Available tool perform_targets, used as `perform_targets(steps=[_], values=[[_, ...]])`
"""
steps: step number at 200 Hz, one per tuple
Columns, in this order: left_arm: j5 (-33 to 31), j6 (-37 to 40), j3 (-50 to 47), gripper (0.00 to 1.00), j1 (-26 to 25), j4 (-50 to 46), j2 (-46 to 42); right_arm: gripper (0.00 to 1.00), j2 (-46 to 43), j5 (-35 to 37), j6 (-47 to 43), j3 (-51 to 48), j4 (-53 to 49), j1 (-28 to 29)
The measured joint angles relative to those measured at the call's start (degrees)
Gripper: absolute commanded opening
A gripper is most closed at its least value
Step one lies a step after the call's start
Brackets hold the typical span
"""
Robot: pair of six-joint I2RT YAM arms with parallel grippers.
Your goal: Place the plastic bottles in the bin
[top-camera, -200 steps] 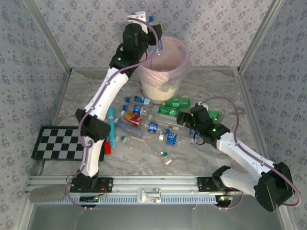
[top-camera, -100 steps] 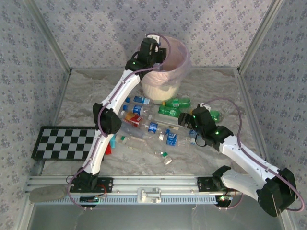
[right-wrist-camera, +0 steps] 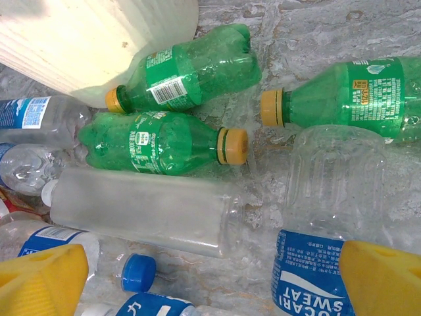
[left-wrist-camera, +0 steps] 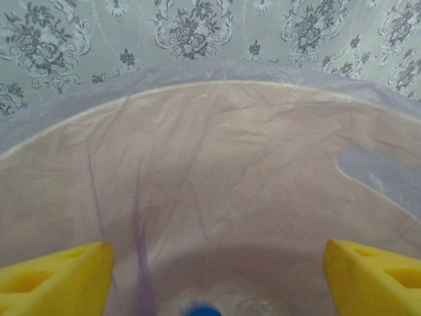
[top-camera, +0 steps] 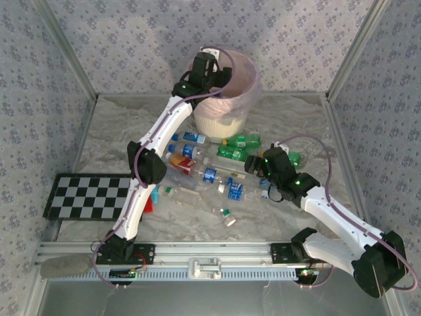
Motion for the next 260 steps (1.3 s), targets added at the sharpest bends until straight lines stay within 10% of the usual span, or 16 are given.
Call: perform_targets(steps=[94,172,260], values=[[3.58,-0.28,-7.23,0.98,-1.55,-4.35,-14.95,1.0,1.14,-6.29,-4.85,0.0,1.38,3.26],[6.34,-7.08,-71.87,1.0,-1.75,18.43,-56.96,1.0,4.0,1.16,-3.13,0.98,-7.63,4.39],[4.57,-24.57,-110.6,1.0,-1.64,23.76,-78.86,1.0,4.13,2.32,-1.77,-0.42,-7.76,-7.17]])
